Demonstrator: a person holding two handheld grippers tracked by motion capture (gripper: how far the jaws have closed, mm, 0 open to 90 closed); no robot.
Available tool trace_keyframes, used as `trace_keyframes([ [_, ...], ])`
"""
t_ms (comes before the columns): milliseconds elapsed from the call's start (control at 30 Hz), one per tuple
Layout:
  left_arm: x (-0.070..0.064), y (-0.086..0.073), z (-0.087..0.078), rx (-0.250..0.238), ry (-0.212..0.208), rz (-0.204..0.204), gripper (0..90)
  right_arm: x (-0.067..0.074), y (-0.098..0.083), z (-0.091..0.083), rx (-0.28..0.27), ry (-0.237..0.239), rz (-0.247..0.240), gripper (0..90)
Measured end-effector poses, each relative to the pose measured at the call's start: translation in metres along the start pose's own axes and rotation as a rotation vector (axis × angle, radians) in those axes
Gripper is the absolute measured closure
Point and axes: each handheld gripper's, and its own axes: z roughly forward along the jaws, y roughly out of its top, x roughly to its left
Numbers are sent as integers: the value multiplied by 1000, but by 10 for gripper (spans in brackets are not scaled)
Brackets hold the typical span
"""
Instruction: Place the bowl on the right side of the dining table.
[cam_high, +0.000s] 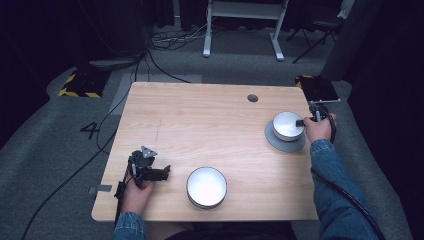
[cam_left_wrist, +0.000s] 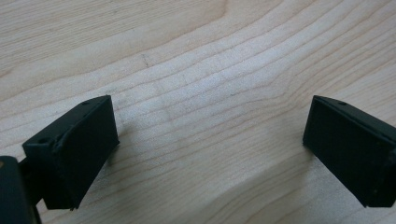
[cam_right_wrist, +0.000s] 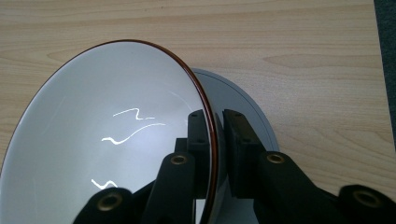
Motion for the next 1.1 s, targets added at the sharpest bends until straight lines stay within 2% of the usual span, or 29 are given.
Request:
trace_keyframes([
  [233, 0, 0, 0, 0, 0, 0, 34, -2, 0, 2, -10, 14, 0, 813],
  [267, 0, 0, 0, -2, 1, 1, 33, -5, -1, 2, -8, 27, 14, 812],
  [400, 0, 0, 0, -2, 0, 0, 33, -7, -2, 2, -16, 13, 2, 799],
  [433, 0, 0, 0, -1, 0, 0, 34, -8, -3, 1, -23, 0, -5, 778],
  [500, 0, 0, 0, -1, 0, 0, 34, -8, -3, 0, -29, 9, -6, 758],
  [533, 0, 0, 0, 0, 1, 0, 34, -7, -2, -2, -37, 9, -12, 682],
  [567, 0, 0, 0, 0, 1, 0, 34, -7, -2, -2, -37, 9, -12, 682],
  [600, 0, 0, 0, 0, 1, 0, 34, -4, -1, -3, -43, -3, -31, 619],
  [667, 0, 0, 0, 0, 1, 0, 33, -3, 0, -4, -48, -14, -42, 593],
  [800, 0, 0, 0, 0, 1, 0, 34, 4, 4, -10, -78, -39, -105, 454],
  [833, 0, 0, 0, 0, 1, 0, 33, 4, 4, -10, -78, -39, -105, 454],
  [900, 0, 0, 0, -2, 2, 0, 33, 10, 5, -15, -86, -38, -144, 423],
  [967, 0, 0, 0, -2, 2, 0, 34, 13, 6, -17, -93, -34, -150, 415],
  [1000, 0, 0, 0, -2, 2, 0, 34, 16, 7, -21, -109, -32, -180, 400],
  [1033, 0, 0, 0, -1, 1, 0, 34, 16, 7, -21, -109, -32, -180, 400],
  [1067, 0, 0, 0, -1, 1, 0, 33, 20, 8, -25, -114, -26, -204, 388],
  [1100, 0, 0, 0, -1, 1, 0, 34, 20, 8, -25, -114, -26, -204, 388],
])
